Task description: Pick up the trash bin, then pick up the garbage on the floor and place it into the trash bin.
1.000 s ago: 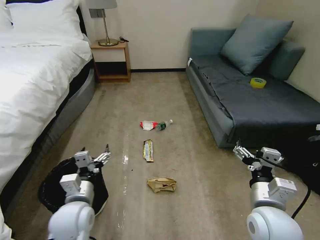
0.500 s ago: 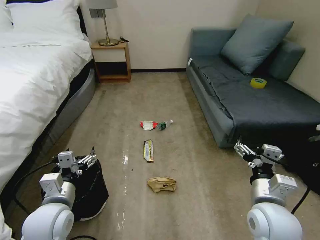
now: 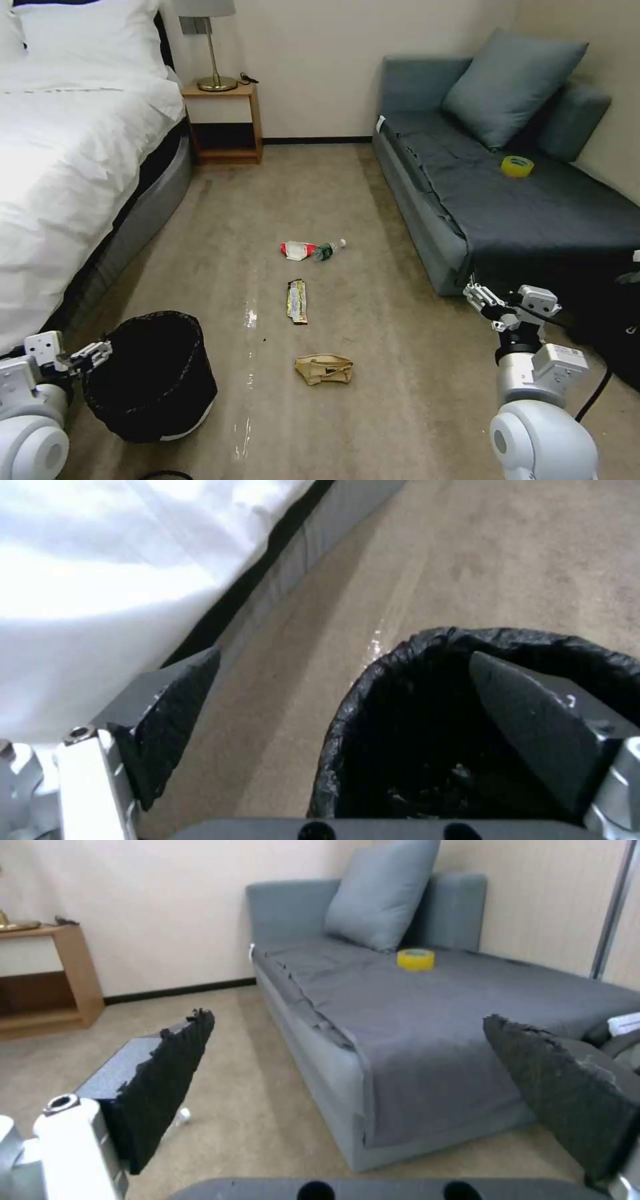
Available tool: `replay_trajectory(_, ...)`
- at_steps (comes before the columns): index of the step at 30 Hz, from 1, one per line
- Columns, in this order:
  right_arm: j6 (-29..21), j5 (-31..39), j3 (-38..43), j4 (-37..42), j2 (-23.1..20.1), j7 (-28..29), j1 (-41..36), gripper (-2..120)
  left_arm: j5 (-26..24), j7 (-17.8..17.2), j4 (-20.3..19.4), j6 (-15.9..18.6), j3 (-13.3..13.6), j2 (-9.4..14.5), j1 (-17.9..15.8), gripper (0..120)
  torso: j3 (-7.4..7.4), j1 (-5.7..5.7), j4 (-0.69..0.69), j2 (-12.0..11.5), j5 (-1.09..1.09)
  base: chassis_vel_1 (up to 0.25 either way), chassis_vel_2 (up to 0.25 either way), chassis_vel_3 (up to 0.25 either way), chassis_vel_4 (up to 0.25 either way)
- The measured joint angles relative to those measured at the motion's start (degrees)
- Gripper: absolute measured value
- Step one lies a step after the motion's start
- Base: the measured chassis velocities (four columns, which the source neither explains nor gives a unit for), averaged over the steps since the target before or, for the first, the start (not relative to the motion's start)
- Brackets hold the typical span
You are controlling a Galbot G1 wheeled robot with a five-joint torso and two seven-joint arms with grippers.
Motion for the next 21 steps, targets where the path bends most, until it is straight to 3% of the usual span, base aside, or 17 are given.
replay_trajectory(5, 0.17, -0.2, -0.02, 0.08, 0.15, 0.0, -0.06, 100, -4.93, -1.16, 2.8, 2.4, 0.71, 1.87, -2.2, 100, 0.0, 0.0, 0.0, 0.0, 0.03, 0.0, 0.0, 0.0, 0.0)
replay_trajectory(11, 0.25, -0.47, -0.03, 0.53, 0.35, -0.01, -0.29, 100, -9.95, -3.07, 5.09, 2.83, 2.42, 3.94, -4.37, 100, 0.0, 0.0, 0.0, 0.0, 0.04, 0.0, 0.0, 0.0, 0.0)
replay_trajectory(16, 0.26, -0.53, 0.25, 1.01, 0.47, -0.01, -0.56, 100, -10.69, -4.39, 8.61, 2.84, 4.54, 6.03, -6.65, 100, 0.0, 0.0, -0.01, 0.0, 0.04, 0.0, 0.0, 0.0, 0.0)
replay_trajectory(21, 0.26, -0.55, 0.48, 1.13, 0.57, -0.02, -0.5, 100, -10.83, -4.56, 11.49, 2.8, 5.1, 6.62, -6.61, 100, 0.0, 0.0, 0.0, 0.0, 0.04, 0.0, 0.0, 0.0, 0.0)
